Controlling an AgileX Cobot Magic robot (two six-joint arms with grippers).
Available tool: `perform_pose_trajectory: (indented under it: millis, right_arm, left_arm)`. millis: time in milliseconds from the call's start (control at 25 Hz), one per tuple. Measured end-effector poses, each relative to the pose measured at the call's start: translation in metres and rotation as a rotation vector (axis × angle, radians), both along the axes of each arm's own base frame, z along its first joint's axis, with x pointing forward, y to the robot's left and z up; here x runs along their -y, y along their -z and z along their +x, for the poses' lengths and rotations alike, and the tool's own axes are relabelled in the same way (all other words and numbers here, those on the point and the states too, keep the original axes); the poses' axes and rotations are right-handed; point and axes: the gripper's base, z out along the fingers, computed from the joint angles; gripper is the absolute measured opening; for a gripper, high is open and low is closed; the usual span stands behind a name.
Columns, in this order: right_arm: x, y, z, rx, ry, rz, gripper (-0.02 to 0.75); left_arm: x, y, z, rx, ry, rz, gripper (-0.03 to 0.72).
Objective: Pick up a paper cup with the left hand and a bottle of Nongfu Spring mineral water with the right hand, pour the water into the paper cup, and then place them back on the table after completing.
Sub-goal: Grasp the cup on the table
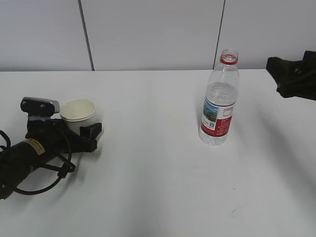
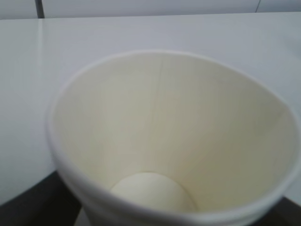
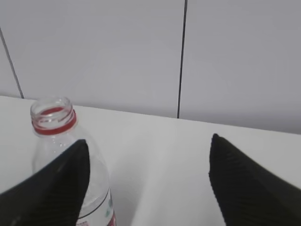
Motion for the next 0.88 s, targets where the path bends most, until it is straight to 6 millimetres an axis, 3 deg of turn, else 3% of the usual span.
perform_pose_trajectory:
  millis: [280,880]
  right_arm:
    - [-0.01,0.029,0.014,-0.046,-0.105,-0.011,0.586]
    - [-0.016,0.056,0.022,-0.091,-0.17,-0.023,0.586]
  left_arm:
    - [0.0,0.0,0.0,0.0,0.0,0.0,0.503]
    - [0.0,0.0,0.0,0.0,0.0,0.0,0.49]
